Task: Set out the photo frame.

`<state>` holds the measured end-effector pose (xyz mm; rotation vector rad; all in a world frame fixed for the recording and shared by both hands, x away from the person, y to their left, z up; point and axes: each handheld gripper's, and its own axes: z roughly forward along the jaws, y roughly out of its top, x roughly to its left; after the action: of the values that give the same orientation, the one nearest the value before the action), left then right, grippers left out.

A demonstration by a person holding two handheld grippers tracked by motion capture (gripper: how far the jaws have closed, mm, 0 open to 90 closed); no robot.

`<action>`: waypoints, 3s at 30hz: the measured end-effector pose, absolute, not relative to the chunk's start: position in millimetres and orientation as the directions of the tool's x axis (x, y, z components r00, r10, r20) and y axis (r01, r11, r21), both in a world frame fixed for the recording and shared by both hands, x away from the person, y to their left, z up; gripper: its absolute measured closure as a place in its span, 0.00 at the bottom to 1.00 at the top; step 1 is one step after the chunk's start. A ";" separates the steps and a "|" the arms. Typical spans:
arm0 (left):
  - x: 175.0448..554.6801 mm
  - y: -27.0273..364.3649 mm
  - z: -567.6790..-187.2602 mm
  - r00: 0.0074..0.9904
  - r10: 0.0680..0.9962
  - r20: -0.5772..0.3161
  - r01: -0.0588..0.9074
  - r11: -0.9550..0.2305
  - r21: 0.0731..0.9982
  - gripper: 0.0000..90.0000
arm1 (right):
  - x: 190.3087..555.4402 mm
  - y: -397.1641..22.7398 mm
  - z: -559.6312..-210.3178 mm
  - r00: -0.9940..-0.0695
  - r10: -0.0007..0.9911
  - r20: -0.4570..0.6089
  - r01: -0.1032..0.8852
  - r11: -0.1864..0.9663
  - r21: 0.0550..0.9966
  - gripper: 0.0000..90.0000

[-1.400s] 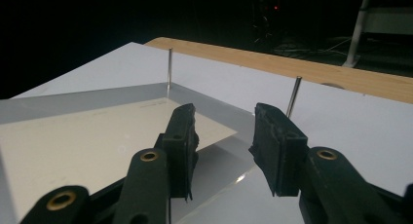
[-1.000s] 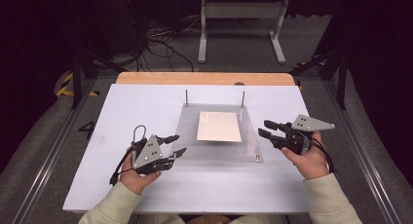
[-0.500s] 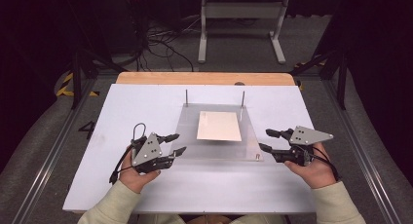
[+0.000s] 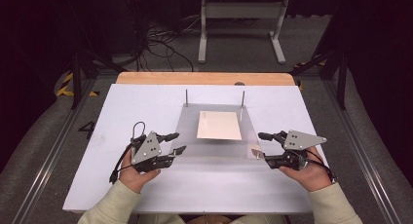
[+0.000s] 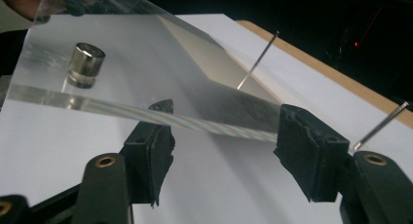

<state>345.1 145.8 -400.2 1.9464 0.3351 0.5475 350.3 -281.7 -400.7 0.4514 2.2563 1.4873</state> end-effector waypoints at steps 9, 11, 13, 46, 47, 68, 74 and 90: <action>346.5 145.3 -397.9 0.859 0.464 0.217 -0.010 -0.408 0.913 0.57 | 355.1 -270.1 -403.3 -0.867 0.460 -0.189 -0.029 0.332 0.943 0.51; 346.9 145.1 -397.4 0.858 0.469 0.211 -0.007 -0.399 0.917 0.57 | 356.1 -269.2 -404.5 -0.874 0.456 -0.170 -0.024 0.308 0.951 0.55; 347.1 144.8 -397.2 0.856 0.472 0.209 -0.007 -0.394 0.919 0.57 | 356.7 -268.3 -405.3 -0.870 0.458 -0.183 -0.040 0.305 0.951 0.57; 348.2 142.4 -331.3 0.729 0.599 0.332 -0.164 -0.318 0.934 0.71 | 347.6 -255.4 -342.8 -0.652 0.614 -0.445 -0.282 0.348 0.894 0.71; 346.9 142.6 -328.9 0.724 0.601 0.338 -0.174 -0.315 0.933 0.71 | 346.0 -254.4 -340.5 -0.648 0.617 -0.446 -0.285 0.346 0.894 0.71; 320.5 154.3 -298.2 0.771 0.594 0.230 -0.110 -0.232 0.967 0.72 | 313.0 -250.3 -305.3 -0.695 0.611 -0.378 -0.284 0.250 0.926 0.71; 315.1 155.5 -292.3 0.786 0.587 0.192 -0.072 -0.222 0.972 0.72 | 308.4 -250.9 -301.1 -0.718 0.607 -0.340 -0.258 0.221 0.941 0.71; 325.5 148.6 -300.9 0.781 0.599 0.180 -0.080 -0.189 0.979 0.63 | 323.8 -259.2 -309.5 -0.724 0.643 -0.250 -0.217 0.131 0.967 0.67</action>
<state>325.5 148.6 -300.9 1.6597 0.4157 0.6415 323.8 -259.2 -309.5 0.4128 1.7545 1.6682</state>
